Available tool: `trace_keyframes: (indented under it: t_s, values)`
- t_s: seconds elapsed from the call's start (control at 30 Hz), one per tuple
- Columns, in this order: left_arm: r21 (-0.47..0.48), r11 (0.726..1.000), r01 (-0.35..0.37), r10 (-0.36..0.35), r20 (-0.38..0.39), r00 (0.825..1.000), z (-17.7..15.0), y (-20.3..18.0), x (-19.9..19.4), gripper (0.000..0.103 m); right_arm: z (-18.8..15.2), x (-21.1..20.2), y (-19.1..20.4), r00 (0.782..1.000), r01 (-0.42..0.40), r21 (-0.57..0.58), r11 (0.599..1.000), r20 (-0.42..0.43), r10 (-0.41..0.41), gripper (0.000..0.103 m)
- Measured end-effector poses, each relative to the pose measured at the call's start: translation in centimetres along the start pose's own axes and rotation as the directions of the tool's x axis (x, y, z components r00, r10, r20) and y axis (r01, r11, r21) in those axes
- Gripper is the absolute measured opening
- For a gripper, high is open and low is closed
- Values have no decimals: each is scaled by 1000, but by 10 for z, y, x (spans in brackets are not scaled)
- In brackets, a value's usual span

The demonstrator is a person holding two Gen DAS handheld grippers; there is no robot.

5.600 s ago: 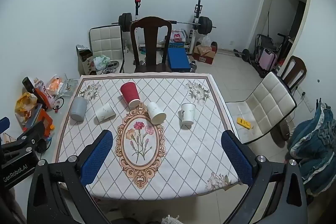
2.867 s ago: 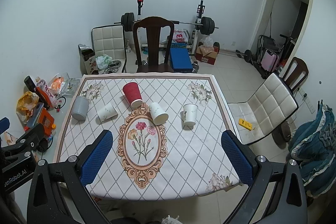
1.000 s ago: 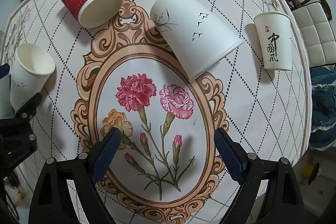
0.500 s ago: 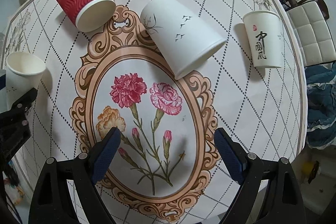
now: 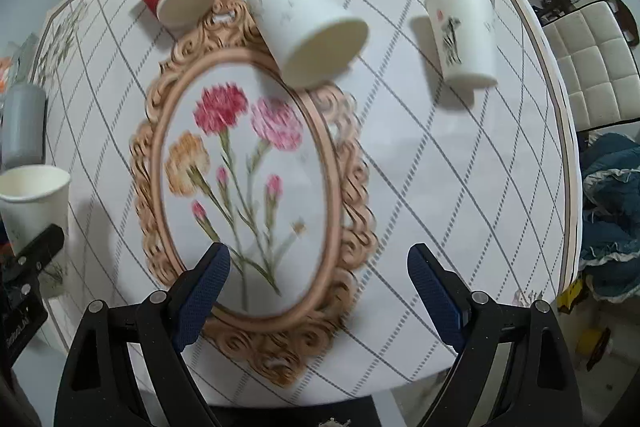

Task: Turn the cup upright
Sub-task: 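Lift the bird-print cup with the left gripper, turning it mouth up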

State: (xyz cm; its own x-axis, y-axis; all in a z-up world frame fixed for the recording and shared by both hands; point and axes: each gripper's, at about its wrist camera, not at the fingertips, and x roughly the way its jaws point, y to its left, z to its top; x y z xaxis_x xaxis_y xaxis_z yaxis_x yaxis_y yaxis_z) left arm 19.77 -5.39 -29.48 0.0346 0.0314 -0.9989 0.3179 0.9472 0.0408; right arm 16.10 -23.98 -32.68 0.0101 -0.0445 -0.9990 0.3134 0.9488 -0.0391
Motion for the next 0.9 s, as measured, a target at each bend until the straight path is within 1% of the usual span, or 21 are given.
trace_keyframes:
  t_s: [0.07, 0.2, 0.27, 0.37, 0.53, 0.67, 0.8, 0.9]
  values:
    - [-69, 996, 48, -51, -35, 998, -14, -10, 9, 60, -10, 3, -8, 1000, -5, -4, 1000, -8, 5, 92]
    - [-162, 981, 107, -118, -58, 991, -29, -29, 22, 60, -25, 17, -37, 999, -12, 2, 1000, -38, 12, 92]
    - [-222, 963, 151, -169, -68, 983, -33, -34, 32, 60, -29, 24, -49, 999, -4, 2, 1000, -50, 4, 92]
    - [-278, 942, 190, -215, -64, 975, -31, -38, 43, 60, -32, 33, -67, 998, 7, 6, 1000, -64, -6, 92]
    - [-324, 926, 192, -221, -53, 974, -24, -40, 60, 60, -32, 43, -84, 997, 24, 1, 1000, -72, -24, 92]
    - [-334, 923, 191, -224, -63, 973, -24, -41, 74, 61, -31, 47, -90, 997, 26, -1, 1000, -72, -26, 92]
    - [-331, 924, 192, -223, -60, 973, -25, -42, 78, 63, -30, 47, -94, 998, 21, 14, 1000, -64, -20, 92]
    - [-342, 915, 213, -248, -61, 967, -23, -38, 77, 63, -28, 46, -97, 998, 21, 23, 1000, -62, -20, 92]
